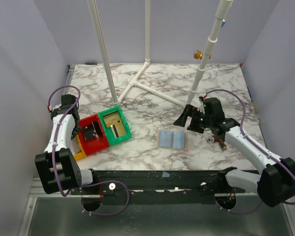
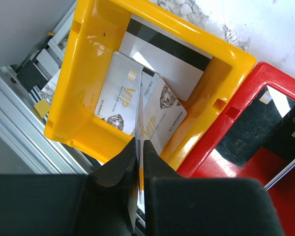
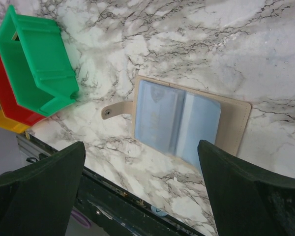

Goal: Take the credit cards out of the card holder
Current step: Place the credit card in the storage box.

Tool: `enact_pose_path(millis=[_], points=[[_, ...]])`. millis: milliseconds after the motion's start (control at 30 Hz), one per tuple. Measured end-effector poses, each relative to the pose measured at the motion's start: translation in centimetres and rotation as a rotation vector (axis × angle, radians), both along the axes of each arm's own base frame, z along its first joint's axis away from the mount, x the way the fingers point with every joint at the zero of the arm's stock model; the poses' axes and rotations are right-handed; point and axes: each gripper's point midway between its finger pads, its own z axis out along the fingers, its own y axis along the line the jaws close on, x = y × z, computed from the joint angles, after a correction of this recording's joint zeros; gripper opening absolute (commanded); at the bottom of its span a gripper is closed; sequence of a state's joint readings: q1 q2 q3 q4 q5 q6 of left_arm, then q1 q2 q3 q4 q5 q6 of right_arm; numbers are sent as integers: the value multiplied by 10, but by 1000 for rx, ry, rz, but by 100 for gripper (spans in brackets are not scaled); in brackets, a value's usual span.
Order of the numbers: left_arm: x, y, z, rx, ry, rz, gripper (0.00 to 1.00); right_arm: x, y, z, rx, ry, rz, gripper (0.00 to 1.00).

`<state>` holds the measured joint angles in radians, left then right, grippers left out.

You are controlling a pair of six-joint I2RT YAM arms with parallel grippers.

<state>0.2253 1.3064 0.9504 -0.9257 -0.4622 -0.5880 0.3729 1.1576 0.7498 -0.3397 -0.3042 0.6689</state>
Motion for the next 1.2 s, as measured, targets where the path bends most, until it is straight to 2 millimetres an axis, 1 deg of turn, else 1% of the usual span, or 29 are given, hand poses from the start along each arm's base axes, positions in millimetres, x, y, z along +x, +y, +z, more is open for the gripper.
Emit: enact_pose_path(millis=[67,100,133,167,200,233,400,567,800,933,1067,1200], points=[[-1,0,0,-2,3,3,17,0,0,-1,-2,-1,2,100],[-2,0,0,-2,5,4,22,-1,0,-1,-3,0,3,100],[-2,0,0,-2,6,6,32,-1,-1,-2,-4,1,4,100],[-3,0,-1,-4,8,8,44,-2,-1,-3,-6,2,5,100],[-3,0,-1,-5,9,8,66,-2,-1,-4,-7,3,5,100],[-4,-1,-1,-6,14,8,85,-3,-1,-5,-8,5,5,100],[-11,3,-1,3,24,33,98,-4,-2,-5,-8,4,5,100],[-13,0,1,1,14,21,99,-4,-2,-3,-5,-4,6,100],[-9,-6,13,-19,-55,-12,99,-4,-2,-3,-7,-6,8,100],[-4,-14,22,-47,-107,-50,99,-4,-2,-3,-7,-6,8,100],[9,-32,36,-80,-175,-134,99,-4,-2,-3,-7,-6,7,100],[26,-56,51,-112,-230,-235,99,-3,-3,-3,-10,-6,4,100]])
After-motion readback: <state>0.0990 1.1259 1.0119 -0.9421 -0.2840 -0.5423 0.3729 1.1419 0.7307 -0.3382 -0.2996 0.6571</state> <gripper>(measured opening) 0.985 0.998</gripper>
